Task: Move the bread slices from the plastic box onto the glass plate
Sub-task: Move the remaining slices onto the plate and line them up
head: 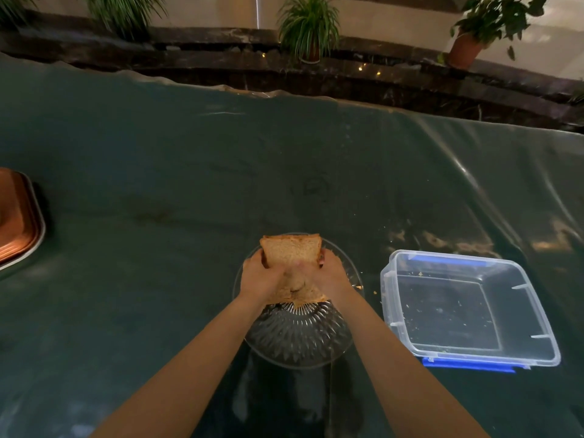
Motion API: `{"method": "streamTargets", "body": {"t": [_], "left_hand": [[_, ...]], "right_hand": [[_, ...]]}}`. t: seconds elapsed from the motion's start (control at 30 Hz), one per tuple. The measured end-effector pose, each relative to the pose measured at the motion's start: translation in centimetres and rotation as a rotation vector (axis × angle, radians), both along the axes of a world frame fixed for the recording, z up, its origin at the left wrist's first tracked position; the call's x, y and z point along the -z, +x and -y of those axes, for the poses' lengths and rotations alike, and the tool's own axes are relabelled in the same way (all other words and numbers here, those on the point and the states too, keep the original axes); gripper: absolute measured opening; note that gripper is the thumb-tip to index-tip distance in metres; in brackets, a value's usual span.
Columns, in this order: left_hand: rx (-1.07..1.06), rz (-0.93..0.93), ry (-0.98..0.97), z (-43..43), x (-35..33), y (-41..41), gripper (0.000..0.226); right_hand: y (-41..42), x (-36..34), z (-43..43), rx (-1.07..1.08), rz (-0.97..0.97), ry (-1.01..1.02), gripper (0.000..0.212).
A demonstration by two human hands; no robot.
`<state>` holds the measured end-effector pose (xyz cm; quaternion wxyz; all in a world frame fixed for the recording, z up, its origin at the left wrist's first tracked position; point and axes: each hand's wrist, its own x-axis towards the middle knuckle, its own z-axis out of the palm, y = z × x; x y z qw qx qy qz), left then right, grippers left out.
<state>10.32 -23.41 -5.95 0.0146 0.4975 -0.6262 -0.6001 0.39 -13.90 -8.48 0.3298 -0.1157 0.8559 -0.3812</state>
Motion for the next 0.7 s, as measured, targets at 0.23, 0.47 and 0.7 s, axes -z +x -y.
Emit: {"method": "streamTargets", "body": {"t": [0.23, 0.47, 0.7], "left_hand": [[0.038, -0.028, -0.061, 0.6, 0.6, -0.4, 0.05], [0.062, -0.065, -0.139, 1.2, 0.5, -1.4, 0.037], [0.08, -0.052, -0.118, 1.4, 0.5, -1.6, 0.048]], "right_hand": [[0.5, 0.2, -0.3, 0.154, 0.028, -0.119, 0.061], [0.2, -0.1, 0.4, 0.222, -0.042, -0.167, 0.061], [0.1, 0.1, 0.5, 0.187, -0.079, -0.106, 0.065]]}}
